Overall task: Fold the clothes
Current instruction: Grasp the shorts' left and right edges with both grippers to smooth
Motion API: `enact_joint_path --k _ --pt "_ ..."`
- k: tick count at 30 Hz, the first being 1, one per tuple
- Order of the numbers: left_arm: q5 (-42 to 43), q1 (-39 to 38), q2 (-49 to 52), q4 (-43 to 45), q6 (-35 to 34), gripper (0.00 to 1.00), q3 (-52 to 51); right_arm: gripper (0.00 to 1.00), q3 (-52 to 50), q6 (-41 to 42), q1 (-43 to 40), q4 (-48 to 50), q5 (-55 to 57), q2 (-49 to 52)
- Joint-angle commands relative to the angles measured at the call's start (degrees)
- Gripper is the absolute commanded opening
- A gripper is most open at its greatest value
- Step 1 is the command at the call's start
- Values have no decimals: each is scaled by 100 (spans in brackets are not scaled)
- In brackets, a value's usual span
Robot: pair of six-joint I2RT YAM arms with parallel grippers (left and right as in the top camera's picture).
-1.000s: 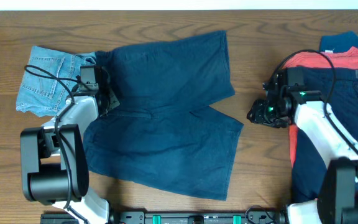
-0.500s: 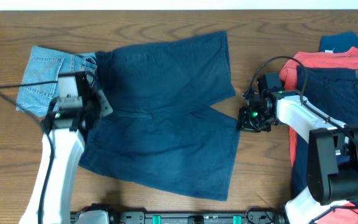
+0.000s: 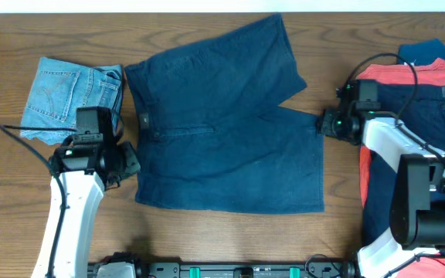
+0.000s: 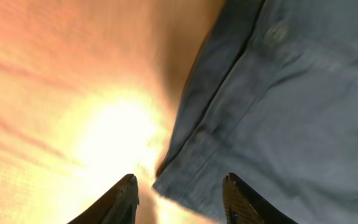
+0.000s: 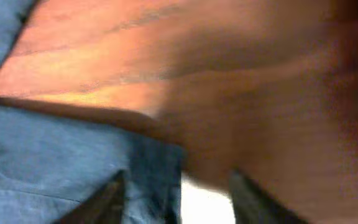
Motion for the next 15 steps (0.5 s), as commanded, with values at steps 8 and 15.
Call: enact_joint_path --k 8,15 --pt "540 13 629 -337 -173 47 -570 63 33 -122 -286 -1143 -1202 -1320" --pt "916 13 966 391 -225 43 -1272 62 31 13 -269 -2321 -1200 -2046"
